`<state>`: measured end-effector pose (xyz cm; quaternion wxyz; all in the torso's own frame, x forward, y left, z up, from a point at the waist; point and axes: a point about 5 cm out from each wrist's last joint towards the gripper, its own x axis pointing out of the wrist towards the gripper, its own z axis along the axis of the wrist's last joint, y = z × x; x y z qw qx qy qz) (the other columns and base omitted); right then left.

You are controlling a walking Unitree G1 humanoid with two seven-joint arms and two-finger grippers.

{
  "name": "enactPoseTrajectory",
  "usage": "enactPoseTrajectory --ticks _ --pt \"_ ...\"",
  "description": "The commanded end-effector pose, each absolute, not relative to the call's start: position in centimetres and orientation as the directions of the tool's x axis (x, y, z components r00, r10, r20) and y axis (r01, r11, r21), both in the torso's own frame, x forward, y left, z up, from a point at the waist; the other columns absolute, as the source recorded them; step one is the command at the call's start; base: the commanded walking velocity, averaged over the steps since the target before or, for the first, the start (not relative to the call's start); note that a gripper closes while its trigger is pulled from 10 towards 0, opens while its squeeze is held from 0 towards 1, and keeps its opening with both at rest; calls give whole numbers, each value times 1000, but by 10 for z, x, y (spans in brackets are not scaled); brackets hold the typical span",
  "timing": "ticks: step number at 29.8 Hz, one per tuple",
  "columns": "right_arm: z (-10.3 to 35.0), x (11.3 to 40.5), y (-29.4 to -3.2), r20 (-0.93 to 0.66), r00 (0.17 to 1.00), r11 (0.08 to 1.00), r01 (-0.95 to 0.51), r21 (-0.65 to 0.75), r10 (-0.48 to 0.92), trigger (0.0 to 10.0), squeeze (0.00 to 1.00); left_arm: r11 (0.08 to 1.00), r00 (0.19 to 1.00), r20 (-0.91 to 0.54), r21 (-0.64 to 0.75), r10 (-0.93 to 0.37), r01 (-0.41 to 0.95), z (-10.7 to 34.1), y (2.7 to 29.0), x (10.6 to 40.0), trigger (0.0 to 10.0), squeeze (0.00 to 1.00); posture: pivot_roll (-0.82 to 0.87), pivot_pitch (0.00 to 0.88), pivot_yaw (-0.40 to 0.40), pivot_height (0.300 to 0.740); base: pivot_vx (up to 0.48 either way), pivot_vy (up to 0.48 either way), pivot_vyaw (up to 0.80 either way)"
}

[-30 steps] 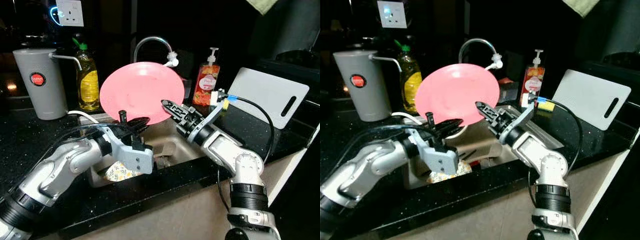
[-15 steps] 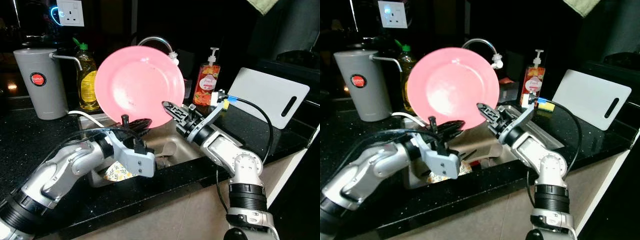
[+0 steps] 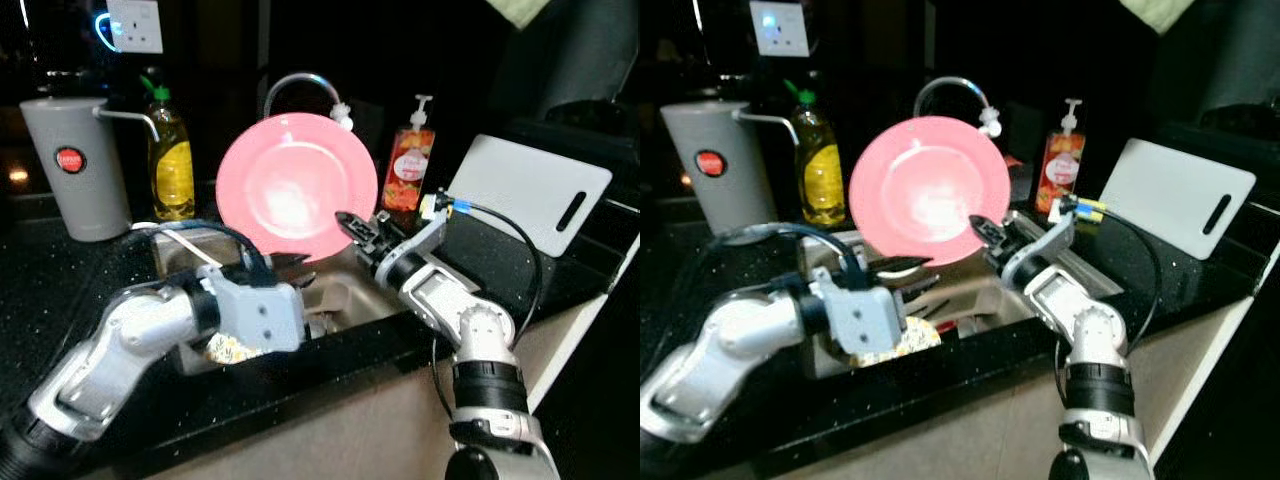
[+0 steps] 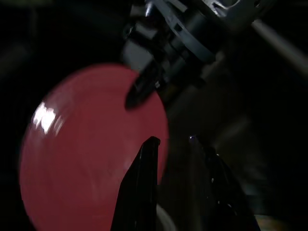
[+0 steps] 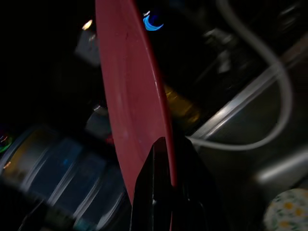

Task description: Kitchen organization

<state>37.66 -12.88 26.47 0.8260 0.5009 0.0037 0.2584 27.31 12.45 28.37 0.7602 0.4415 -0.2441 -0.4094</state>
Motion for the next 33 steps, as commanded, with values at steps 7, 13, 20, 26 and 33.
enactPoseTrajectory --ticks 7,13,20,26,33 --pt "260 382 -141 227 908 487 -385 784 352 10000 0 733 767 61 353 -639 582 292 153 305 10000 0 -20 0 -74 740 0 0 0" --pt "242 384 -130 123 918 547 -328 771 377 10000 0 845 843 51 27 -535 535 292 162 319 10000 0 -21 0 -76 740 0 0 0" --pt "231 400 -123 -42 936 547 -168 820 351 10000 0 881 884 6 -76 -468 467 295 165 318 10000 0 -23 0 -72 740 0 0 0" --pt "255 416 -109 -80 945 568 -122 814 317 10000 0 910 914 -8 -104 -405 402 298 164 320 10000 0 -19 0 -73 740 0 0 0" --pt "248 424 -112 -207 961 652 39 757 183 10000 0 914 917 -25 -91 -398 395 297 157 317 10000 0 0 0 -91 740 0 0 0"
